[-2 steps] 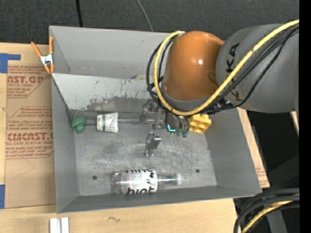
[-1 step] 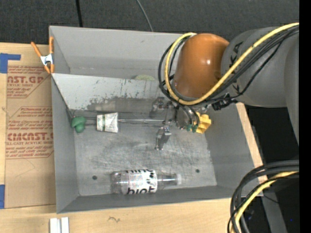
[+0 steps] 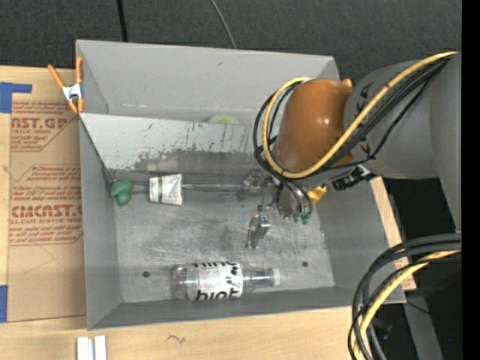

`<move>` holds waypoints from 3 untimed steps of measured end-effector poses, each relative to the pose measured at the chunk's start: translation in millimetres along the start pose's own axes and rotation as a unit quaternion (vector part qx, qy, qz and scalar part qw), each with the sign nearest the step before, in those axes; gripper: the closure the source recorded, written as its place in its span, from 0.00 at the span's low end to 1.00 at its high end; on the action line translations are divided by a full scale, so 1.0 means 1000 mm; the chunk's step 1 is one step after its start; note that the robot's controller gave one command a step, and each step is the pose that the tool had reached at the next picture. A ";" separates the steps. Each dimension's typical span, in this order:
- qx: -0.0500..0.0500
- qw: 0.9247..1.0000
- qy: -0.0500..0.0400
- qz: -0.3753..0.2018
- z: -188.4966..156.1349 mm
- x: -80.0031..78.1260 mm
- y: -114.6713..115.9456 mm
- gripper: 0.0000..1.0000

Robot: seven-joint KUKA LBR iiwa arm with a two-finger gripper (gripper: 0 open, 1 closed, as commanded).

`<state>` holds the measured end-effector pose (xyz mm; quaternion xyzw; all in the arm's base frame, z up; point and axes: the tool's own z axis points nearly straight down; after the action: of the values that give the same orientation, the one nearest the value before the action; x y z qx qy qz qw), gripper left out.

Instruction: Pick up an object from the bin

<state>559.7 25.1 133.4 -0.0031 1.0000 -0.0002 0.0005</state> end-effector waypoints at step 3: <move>0.001 0.997 -0.001 -0.076 -0.011 0.027 -0.066 0.00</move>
Offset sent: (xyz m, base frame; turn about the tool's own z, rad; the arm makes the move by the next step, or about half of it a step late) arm 0.0075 -0.0736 0.0347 -0.1384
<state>533.2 -41.0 144.0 -0.0793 0.9968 -0.0009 0.0019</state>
